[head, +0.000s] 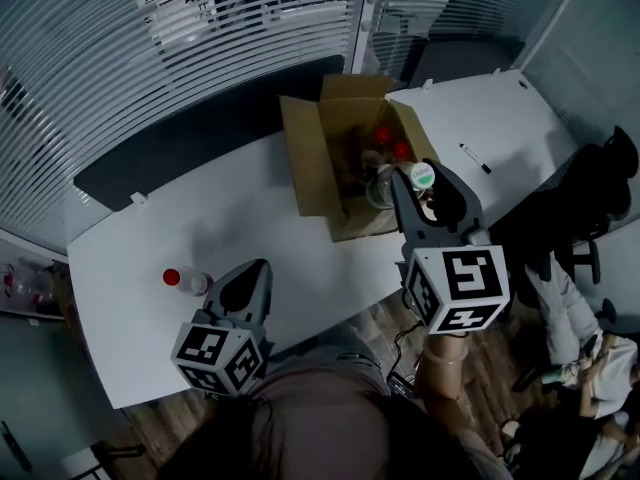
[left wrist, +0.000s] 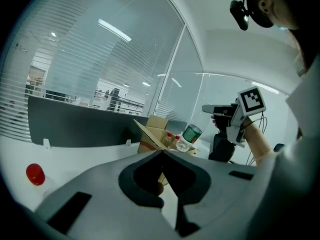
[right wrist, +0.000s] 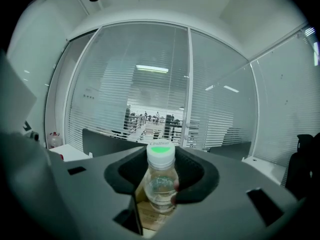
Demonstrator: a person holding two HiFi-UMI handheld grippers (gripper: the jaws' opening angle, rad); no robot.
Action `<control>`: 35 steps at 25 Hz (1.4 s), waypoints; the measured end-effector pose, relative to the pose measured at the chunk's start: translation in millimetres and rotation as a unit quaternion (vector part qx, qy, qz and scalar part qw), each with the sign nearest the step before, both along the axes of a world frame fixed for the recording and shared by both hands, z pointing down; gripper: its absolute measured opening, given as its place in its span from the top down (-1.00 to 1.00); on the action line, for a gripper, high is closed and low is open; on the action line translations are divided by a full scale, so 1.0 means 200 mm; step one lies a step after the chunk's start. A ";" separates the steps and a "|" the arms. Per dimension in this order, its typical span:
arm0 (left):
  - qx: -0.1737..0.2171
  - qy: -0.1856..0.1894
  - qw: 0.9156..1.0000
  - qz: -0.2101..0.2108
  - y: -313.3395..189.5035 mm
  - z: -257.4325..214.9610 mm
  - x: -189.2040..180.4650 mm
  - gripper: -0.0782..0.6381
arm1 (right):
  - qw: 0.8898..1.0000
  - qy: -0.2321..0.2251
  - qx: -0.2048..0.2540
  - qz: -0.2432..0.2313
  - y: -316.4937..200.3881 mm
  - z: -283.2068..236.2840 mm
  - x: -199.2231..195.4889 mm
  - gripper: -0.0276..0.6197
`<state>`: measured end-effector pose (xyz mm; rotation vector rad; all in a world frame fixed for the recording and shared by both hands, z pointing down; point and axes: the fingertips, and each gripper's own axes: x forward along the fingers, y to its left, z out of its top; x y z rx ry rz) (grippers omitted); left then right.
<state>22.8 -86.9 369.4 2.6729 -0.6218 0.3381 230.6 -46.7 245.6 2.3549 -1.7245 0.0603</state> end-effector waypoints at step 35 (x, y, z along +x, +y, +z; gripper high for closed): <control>0.008 -0.010 1.000 0.000 0.15 0.05 -0.44 0.76 | 0.999 -0.024 -0.028 -0.022 0.18 0.22 -0.52 0.36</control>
